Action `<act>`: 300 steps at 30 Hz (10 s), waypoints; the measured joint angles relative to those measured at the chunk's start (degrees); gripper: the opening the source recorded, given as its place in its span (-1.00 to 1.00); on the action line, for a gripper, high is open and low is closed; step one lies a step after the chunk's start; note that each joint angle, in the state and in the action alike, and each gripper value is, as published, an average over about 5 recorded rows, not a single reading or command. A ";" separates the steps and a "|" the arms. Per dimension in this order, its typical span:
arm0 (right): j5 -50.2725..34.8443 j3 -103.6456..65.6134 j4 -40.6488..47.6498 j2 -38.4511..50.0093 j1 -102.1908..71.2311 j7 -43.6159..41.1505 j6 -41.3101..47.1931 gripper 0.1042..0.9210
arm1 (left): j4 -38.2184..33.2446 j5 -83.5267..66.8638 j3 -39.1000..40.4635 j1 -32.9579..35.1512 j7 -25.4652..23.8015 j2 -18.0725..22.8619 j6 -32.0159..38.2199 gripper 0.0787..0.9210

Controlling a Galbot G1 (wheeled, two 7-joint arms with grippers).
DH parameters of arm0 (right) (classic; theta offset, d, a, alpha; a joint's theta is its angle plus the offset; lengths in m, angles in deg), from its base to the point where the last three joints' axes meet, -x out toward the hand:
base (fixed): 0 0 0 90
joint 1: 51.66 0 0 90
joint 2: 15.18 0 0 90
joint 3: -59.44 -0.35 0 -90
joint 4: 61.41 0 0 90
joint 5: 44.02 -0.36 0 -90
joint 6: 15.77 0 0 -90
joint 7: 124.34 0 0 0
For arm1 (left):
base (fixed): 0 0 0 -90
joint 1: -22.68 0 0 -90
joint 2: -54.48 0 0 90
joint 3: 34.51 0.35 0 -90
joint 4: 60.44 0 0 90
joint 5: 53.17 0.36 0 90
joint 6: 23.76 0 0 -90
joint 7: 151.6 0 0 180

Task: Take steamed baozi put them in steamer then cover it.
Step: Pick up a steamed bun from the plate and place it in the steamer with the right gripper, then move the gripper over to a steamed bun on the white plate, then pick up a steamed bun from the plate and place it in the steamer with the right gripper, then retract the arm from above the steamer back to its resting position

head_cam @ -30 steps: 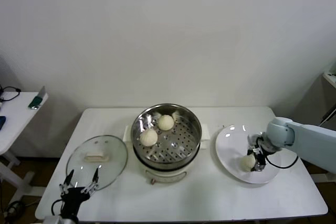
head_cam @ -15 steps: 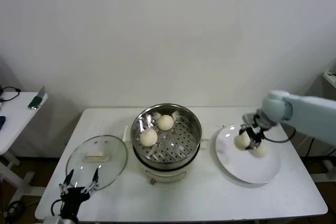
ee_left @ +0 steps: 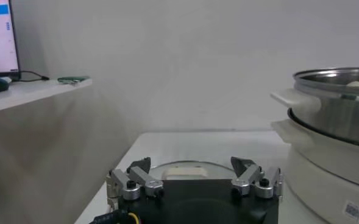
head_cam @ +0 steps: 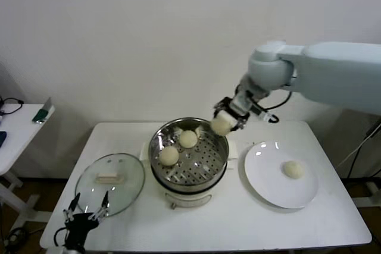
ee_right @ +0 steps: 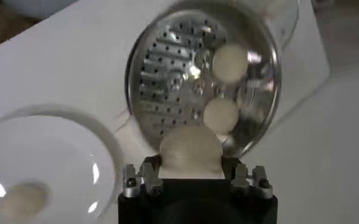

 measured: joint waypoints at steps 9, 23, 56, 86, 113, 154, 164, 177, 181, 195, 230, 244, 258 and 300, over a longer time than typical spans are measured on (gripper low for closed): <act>9.08 -0.43 -3.39 -6.23 -5.51 3.05 -2.63 0.38 | -0.22 -0.03 -0.14 0.66 0.10 0.44 0.15 0.77; 16.68 0.34 -3.16 -10.39 -14.34 4.65 -1.48 0.38 | -0.31 -0.03 -0.08 1.32 0.24 0.74 0.41 0.77; 0.13 0.93 9.92 -1.52 -5.79 -1.04 -0.11 0.76 | -0.84 -0.01 0.35 0.49 0.14 0.44 0.24 0.77; -0.70 -12.66 29.46 24.08 -33.97 -5.45 12.12 0.76 | 0.32 1.59 0.50 0.20 -0.19 1.25 -0.29 0.77; 3.66 -26.12 47.27 15.66 -50.05 -6.99 8.69 0.53 | 0.23 2.38 -0.03 1.90 0.04 1.80 0.02 0.77; -34.63 1.31 10.50 3.83 -1.17 0.13 27.87 0.22 | -1.00 1.52 0.91 1.68 0.17 0.81 0.10 0.77; -34.67 1.41 8.05 -0.57 -6.97 5.09 31.93 0.22 | -1.65 1.36 0.75 2.16 0.18 0.72 0.17 0.77; -28.86 0.50 11.71 -3.19 -16.00 7.96 33.28 0.22 | -1.51 1.34 0.39 2.30 0.28 0.68 0.65 0.77; -27.92 -0.19 12.90 -3.72 -17.86 8.47 33.44 0.22 | -1.33 1.27 0.28 2.15 0.34 0.66 0.70 0.77; -27.15 -1.26 15.37 -5.10 -19.53 7.86 32.74 0.67 | -1.27 1.06 0.21 1.57 0.33 0.59 0.60 0.77; -35.89 -77.25 2.70 23.71 -77.15 39.27 25.67 0.76 | 1.62 4.14 2.26 -2.85 0.49 -1.25 2.29 0.77; -27.71 -119.45 -0.90 14.15 -126.35 42.29 8.70 0.76 | 3.85 6.18 1.19 -4.91 1.25 -2.02 4.78 0.77; -22.07 -128.36 0.52 0.80 -148.17 41.98 -7.13 0.76 | 6.21 22.07 -0.04 -6.19 7.23 -2.66 11.47 0.77; -18.64 -129.65 1.93 -8.88 -156.07 42.89 -18.44 0.76 | 26.02 88.88 7.06 -22.25 14.86 -3.22 -3.05 0.77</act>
